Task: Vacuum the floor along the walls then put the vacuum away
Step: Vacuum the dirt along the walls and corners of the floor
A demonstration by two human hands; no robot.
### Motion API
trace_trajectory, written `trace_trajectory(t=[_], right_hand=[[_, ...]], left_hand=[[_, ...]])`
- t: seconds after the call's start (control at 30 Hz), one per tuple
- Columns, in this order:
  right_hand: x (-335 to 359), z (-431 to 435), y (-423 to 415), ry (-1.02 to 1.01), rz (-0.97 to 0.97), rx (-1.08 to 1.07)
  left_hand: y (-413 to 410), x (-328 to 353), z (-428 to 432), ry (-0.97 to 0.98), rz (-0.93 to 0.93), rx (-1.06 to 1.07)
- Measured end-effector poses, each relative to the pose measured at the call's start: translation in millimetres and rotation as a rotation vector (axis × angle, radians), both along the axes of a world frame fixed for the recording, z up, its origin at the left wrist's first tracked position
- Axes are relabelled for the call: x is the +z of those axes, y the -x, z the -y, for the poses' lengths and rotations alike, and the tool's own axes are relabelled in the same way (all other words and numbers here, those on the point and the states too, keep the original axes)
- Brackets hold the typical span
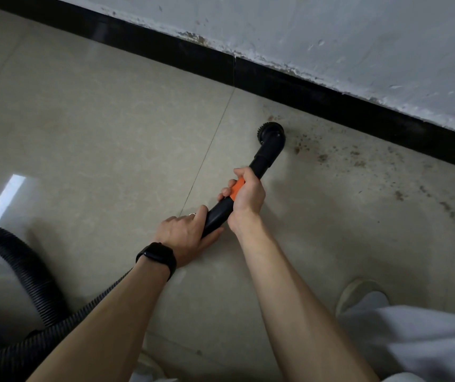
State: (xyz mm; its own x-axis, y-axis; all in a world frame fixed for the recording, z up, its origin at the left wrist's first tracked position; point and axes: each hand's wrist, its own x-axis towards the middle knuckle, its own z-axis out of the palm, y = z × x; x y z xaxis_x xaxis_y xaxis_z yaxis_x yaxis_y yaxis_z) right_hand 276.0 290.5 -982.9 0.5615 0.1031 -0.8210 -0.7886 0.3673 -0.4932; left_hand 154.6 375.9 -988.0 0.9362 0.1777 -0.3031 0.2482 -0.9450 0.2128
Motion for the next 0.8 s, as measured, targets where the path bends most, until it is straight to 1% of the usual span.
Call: trace_trajectory(t=[0.37,0.43,0.57,0.8], right_hand=[[-4,4,-8,-0.005,0.023,0.007],[-11,-10,-13,0.017,0.017,0.023],[-9,-10,-25,0.006,0.034,0.034],[-6,-14,-40,0.019,0.049,0.034]], left_hand=[[-5,1,6,-0.008,0.018,-0.002],[-10,-10,-5,0.011,-0.004,0.038],[-20,-9,-2,-0.007,0.013,0.038],[-35,-3,-5,0.038,-0.014,0.098]])
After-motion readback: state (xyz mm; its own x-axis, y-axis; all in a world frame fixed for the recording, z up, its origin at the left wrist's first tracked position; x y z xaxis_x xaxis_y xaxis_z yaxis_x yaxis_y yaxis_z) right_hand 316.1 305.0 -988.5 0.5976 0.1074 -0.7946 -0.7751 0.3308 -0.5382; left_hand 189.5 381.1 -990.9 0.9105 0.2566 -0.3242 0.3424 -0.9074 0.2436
